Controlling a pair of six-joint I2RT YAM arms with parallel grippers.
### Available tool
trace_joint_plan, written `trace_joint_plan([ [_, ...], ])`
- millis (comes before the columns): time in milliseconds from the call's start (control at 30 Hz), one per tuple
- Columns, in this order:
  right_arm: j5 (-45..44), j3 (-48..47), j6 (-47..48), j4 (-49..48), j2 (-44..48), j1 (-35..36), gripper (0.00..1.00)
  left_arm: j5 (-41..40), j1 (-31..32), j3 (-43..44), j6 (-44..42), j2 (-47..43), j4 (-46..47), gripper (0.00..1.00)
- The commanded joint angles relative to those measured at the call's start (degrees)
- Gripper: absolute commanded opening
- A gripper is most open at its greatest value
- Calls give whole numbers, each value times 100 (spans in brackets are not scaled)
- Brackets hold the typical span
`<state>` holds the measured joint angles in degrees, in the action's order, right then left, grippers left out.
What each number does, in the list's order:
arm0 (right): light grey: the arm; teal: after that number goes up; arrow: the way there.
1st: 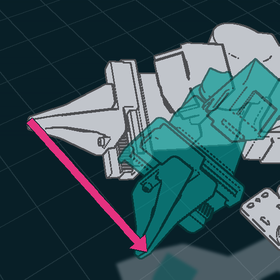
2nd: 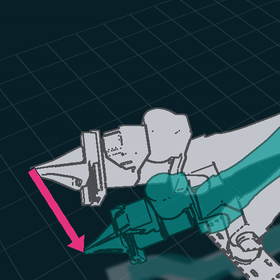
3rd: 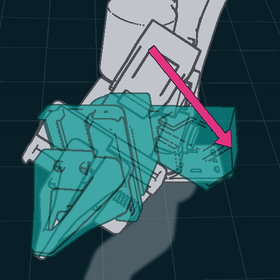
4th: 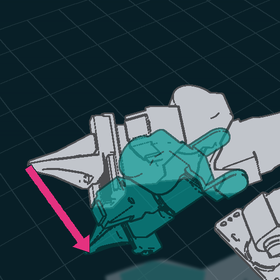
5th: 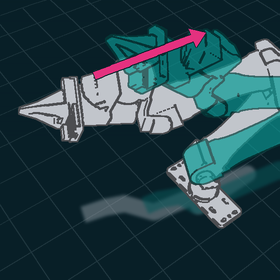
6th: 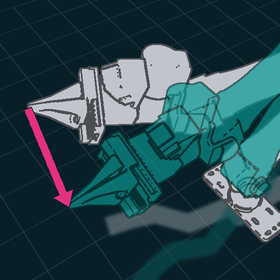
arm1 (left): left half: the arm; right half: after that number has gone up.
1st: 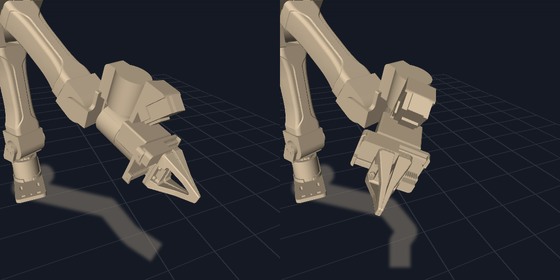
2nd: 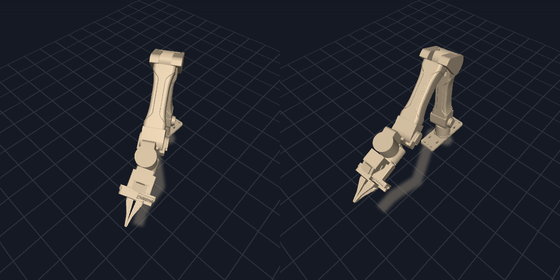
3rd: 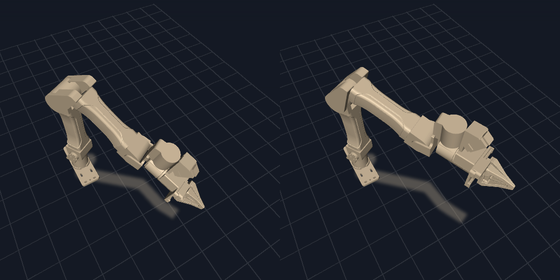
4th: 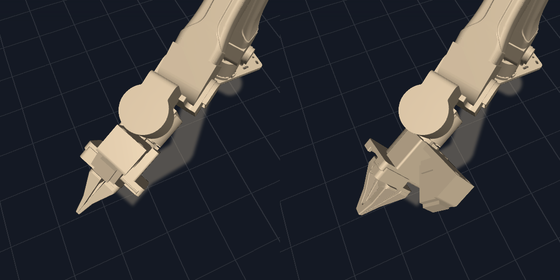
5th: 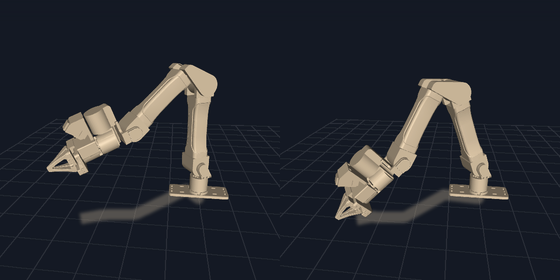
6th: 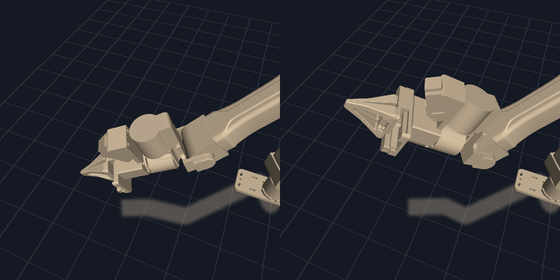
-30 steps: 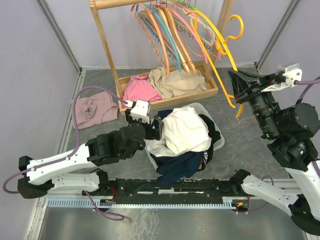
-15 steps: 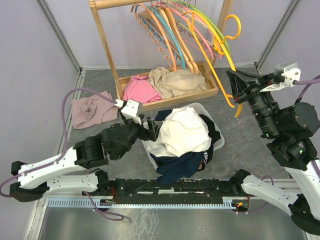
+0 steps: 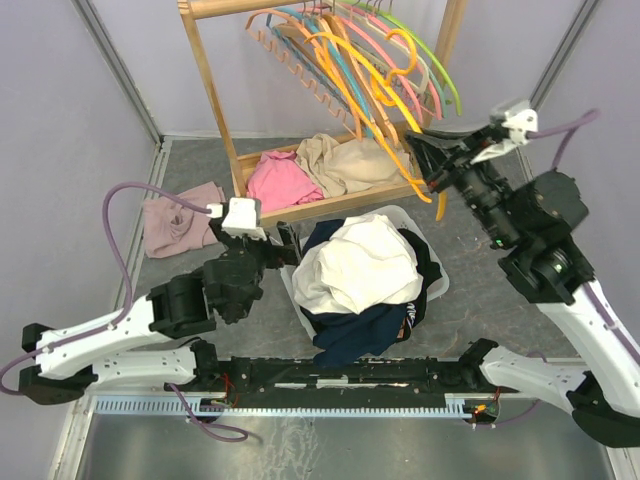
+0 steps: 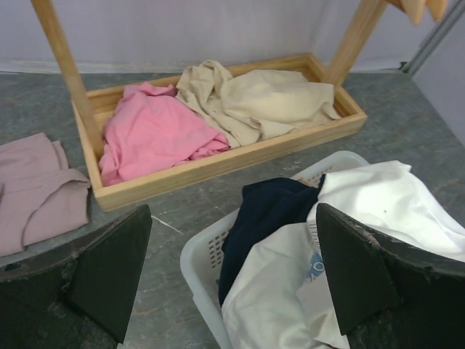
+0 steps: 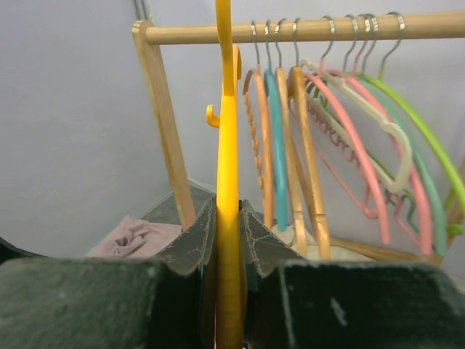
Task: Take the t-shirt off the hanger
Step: Place the hanger on the clothesline.
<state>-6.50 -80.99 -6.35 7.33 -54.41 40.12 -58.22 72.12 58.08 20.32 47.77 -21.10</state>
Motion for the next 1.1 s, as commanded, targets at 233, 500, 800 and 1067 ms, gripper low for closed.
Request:
trace_joint_plan([
  [233,758,-909,-469,-871,-1508,22,2,-564,-554,152,16,681,235,99],
  [500,754,-2060,-345,-1055,-2795,28,2,953,-1764,-225,-172,576,652,99],
  [800,783,-3593,-256,-967,-4369,28,2,1304,-1869,-466,-31,546,774,99],
  [1067,765,-4371,-214,-1321,-5296,25,2,1488,-1890,-710,61,198,935,99],
])
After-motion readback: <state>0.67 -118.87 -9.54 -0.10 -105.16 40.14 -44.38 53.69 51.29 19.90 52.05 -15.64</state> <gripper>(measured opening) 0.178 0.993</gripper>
